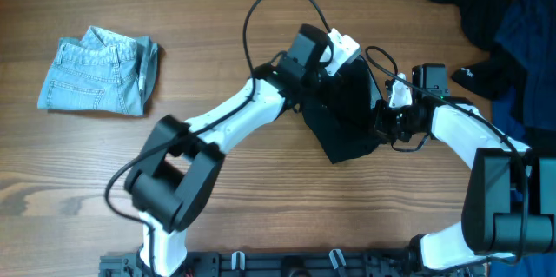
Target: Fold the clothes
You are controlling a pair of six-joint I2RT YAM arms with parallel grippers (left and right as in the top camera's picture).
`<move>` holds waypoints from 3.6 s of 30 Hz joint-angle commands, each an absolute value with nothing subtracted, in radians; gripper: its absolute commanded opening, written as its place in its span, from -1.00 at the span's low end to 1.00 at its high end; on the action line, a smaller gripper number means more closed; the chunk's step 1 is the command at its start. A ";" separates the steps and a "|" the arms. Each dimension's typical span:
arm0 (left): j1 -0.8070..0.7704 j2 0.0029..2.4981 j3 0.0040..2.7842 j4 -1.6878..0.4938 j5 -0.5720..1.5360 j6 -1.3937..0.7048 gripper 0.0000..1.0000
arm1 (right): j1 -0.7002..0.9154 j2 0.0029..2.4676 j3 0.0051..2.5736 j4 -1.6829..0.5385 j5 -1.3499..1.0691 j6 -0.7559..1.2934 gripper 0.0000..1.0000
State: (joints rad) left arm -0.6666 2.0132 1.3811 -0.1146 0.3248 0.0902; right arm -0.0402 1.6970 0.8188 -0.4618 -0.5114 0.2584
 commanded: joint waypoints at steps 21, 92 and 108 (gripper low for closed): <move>-0.458 1.856 1.550 -0.426 0.219 -0.255 0.99 | -0.043 1.693 0.808 -0.536 -0.478 0.197 -0.21; 0.565 1.563 1.210 0.192 0.954 -0.390 -0.92 | -0.043 1.025 0.808 -0.672 -0.498 0.292 0.31; 0.581 1.750 1.280 -0.091 0.870 -0.016 -0.92 | -0.043 1.025 0.808 -0.698 -0.525 0.318 0.23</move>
